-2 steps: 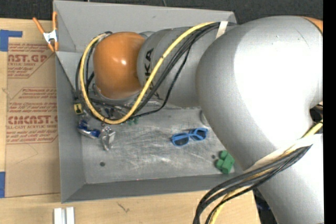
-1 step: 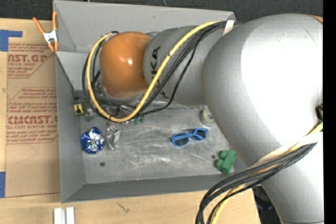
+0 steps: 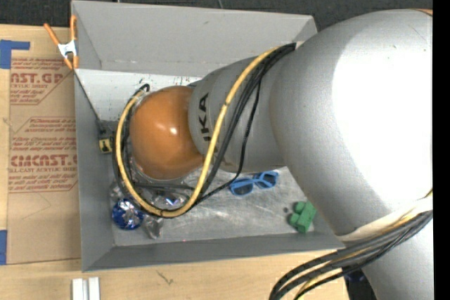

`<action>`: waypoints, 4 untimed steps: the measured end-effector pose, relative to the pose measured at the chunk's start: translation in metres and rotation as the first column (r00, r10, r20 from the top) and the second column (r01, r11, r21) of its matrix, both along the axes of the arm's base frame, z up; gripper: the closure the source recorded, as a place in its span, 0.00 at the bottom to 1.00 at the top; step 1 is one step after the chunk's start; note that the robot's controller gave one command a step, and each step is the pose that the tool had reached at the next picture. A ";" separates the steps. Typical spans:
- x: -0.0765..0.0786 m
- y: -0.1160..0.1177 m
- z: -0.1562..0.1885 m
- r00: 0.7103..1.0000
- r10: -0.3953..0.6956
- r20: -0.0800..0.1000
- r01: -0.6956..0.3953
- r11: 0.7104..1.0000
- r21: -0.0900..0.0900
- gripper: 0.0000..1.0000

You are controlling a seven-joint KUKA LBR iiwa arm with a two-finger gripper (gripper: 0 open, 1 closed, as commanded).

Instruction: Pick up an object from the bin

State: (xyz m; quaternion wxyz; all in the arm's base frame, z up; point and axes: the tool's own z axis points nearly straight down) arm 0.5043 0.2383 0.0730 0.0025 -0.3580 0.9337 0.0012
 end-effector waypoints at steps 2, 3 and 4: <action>-0.016 0.004 -0.001 1.000 0.031 0.006 -0.031 1.000 0.000 0.00; -0.016 0.004 0.000 1.000 0.028 0.004 -0.028 1.000 0.001 1.00; -0.012 -0.002 0.116 1.000 -0.021 0.005 0.021 1.000 0.001 1.00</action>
Offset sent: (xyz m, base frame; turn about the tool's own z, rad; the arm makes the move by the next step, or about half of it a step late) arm -0.0012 -0.0203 0.0022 -0.0325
